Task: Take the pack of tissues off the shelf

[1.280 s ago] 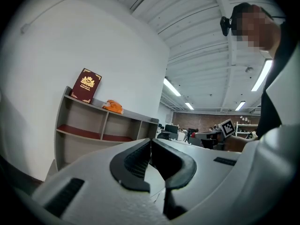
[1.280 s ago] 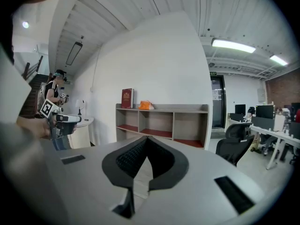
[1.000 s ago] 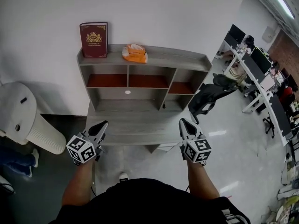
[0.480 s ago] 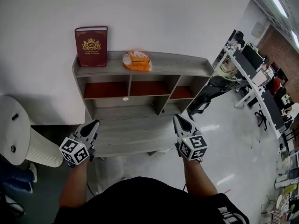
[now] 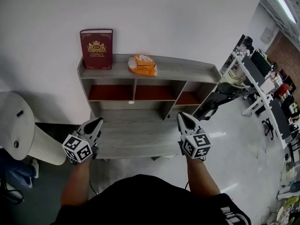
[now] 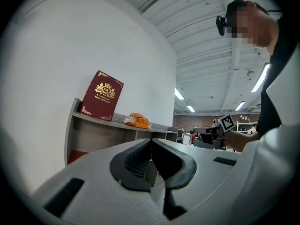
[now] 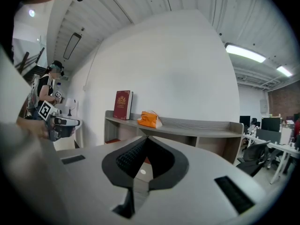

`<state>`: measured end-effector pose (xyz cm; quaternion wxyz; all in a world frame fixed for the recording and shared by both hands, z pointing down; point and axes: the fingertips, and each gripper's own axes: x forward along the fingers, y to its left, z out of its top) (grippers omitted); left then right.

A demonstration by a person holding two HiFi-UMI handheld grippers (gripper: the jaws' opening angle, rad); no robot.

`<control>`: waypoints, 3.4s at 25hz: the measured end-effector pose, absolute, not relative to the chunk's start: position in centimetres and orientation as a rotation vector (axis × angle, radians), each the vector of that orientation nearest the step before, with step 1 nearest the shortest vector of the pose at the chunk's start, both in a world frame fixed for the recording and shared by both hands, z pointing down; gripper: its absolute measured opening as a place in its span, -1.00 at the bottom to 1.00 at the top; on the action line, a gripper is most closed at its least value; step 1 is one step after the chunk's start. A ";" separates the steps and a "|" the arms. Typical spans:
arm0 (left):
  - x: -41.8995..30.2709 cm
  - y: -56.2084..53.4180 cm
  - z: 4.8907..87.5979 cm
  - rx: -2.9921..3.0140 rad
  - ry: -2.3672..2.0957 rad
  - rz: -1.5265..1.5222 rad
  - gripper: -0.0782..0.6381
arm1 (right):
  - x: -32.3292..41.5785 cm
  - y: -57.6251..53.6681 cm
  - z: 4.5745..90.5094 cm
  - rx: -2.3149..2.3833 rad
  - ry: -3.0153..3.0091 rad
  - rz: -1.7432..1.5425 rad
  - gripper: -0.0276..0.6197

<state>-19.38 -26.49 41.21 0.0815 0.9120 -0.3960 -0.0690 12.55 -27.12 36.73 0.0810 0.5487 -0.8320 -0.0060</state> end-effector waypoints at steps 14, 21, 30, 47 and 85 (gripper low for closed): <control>-17.3 -26.8 39.9 2.701 -1.291 -0.158 -0.73 | 13.7 -32.2 35.2 1.450 -2.549 -0.165 -0.89; -17.7 -25.3 40.5 2.688 -1.337 -0.128 -0.73 | 9.2 -37.9 33.9 1.175 -2.315 -0.577 -0.73; -21.9 -23.1 40.8 2.614 -1.473 -0.118 -0.73 | 4.5 -45.3 33.8 1.018 -2.041 -0.836 -0.46; -22.5 -22.6 42.3 2.573 -1.490 -0.095 -0.73 | -0.9 -51.8 34.8 0.920 -1.940 -0.860 -0.29; -23.1 -22.5 43.6 2.546 -1.501 -0.071 -0.73 | -1.3 -55.5 38.5 0.809 -1.820 -0.809 -0.86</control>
